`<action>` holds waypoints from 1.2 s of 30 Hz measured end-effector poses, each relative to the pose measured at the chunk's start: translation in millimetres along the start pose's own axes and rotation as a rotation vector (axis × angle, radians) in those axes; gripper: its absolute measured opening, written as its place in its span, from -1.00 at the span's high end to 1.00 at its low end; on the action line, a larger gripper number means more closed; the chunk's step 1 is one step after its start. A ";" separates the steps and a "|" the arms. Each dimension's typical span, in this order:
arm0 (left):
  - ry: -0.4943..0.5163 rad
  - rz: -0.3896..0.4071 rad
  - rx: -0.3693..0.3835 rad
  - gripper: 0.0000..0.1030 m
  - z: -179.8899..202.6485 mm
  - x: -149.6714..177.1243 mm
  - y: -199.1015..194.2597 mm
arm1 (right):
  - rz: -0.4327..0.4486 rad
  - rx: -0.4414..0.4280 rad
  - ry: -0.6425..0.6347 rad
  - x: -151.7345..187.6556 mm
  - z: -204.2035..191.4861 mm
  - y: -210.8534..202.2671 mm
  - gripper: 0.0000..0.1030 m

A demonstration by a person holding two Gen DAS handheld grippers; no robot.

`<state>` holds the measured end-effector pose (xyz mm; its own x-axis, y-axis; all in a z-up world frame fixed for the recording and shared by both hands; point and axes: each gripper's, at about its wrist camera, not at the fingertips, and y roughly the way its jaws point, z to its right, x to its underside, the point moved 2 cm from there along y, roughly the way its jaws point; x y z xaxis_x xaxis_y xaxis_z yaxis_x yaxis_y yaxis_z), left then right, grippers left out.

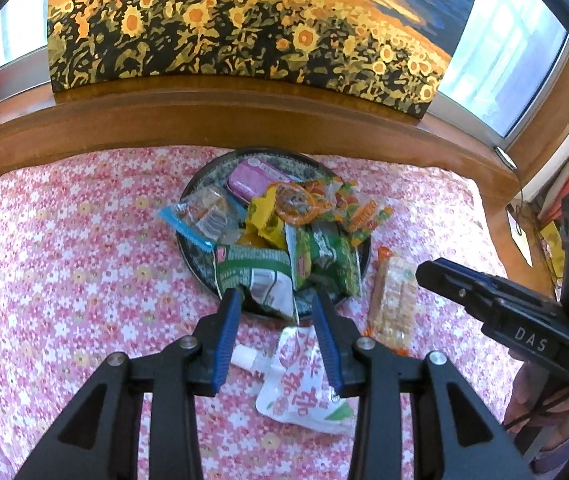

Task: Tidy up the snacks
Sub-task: 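Lift both open tools and move toward the drink pouch and biscuit packet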

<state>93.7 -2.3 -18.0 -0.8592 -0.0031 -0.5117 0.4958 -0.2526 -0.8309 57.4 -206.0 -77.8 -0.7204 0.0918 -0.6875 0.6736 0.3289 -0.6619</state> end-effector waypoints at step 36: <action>0.054 -0.134 0.010 -0.51 38.9 44.3 32.1 | -0.043 0.011 0.041 37.4 14.1 -14.2 0.25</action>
<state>66.7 -48.1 -58.9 -0.9092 0.0833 -0.4078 0.3757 -0.2574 -0.8903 23.3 -220.5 -98.4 -0.7545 0.1160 -0.6460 0.6437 0.3228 -0.6939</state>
